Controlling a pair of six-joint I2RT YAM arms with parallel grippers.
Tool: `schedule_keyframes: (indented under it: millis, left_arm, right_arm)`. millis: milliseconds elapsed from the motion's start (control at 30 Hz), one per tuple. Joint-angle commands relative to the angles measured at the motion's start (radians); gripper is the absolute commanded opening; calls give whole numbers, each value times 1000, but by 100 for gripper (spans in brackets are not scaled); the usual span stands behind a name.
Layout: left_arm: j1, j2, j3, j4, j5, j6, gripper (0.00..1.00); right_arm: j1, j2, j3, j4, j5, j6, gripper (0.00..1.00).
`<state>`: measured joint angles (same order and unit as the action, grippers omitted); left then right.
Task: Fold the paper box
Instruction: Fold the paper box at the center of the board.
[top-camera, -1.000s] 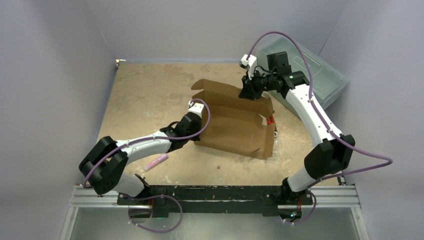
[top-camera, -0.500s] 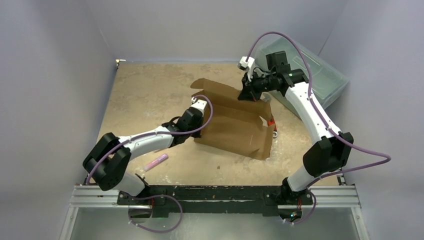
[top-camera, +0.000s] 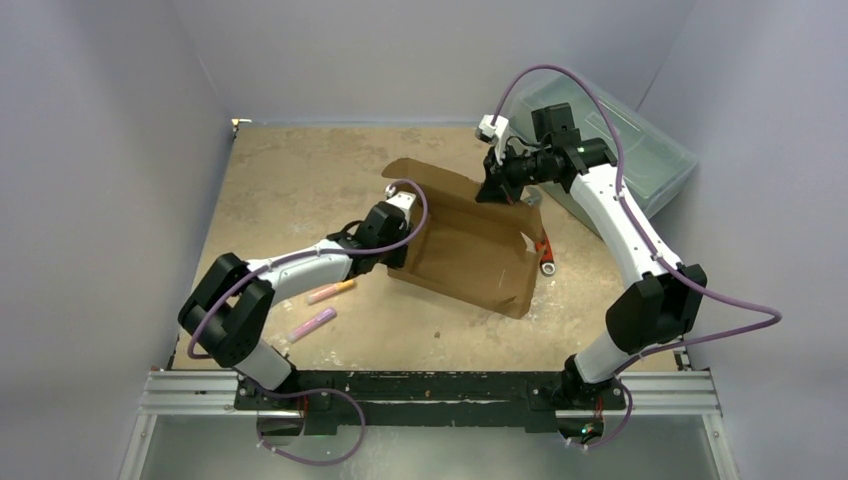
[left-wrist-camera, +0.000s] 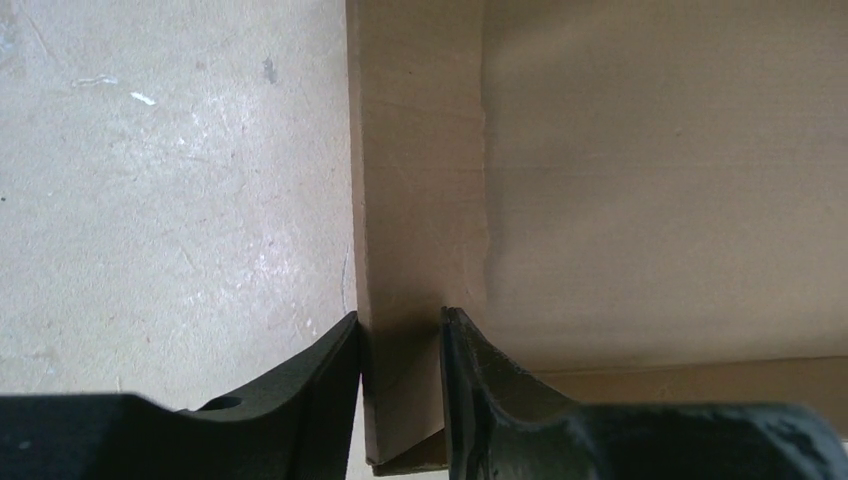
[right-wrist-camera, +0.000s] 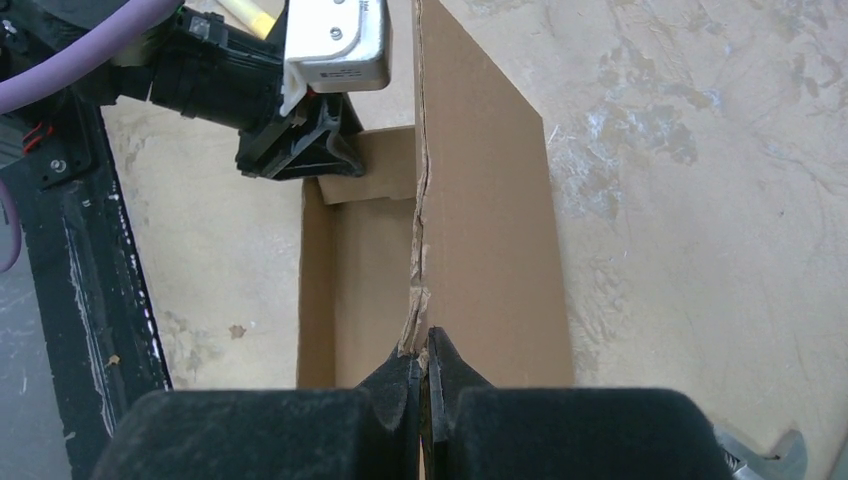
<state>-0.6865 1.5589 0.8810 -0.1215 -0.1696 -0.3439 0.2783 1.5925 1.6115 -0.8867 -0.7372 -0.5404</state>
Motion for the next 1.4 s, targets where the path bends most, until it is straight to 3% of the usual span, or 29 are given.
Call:
schedule_keyframes:
  millis: [0, 267, 400, 467, 600, 833, 1033, 1067, 1300, 1367]
  left_arm:
    - [16, 32, 58, 25, 42, 22, 34]
    - [20, 110, 99, 43, -1, 31, 45]
    - [28, 142, 116, 53, 1, 36, 44]
    - [33, 157, 119, 58, 1, 36, 37]
    - [42, 166, 116, 60, -16, 23, 1]
    - [-4, 97, 76, 15, -86, -34, 0]
    - [-61, -28, -90, 46, -156, -153, 0]
    - [-61, -35, -99, 53, -157, -154, 1]
    - [-55, 14, 8, 36, -187, -108, 32]
    - [-45, 36, 38, 41, -185, -94, 36]
  right_arm:
    - [-8, 1, -5, -9, -35, -16, 0]
    - [-5, 6, -7, -14, -42, -18, 0]
    - [-4, 8, -10, -13, -41, -20, 0]
    - [-4, 9, -11, -14, -40, -21, 0]
    - [-4, 5, -16, -16, -42, -24, 0]
    - [-4, -15, -51, -13, -76, -26, 0]
    - [13, -79, -159, 47, -125, -6, 0]
    - [22, -83, -175, 58, -123, -1, 0]
    - [50, -81, -201, 74, -117, 3, 0]
    - [51, -84, -204, 77, -119, 2, 0]
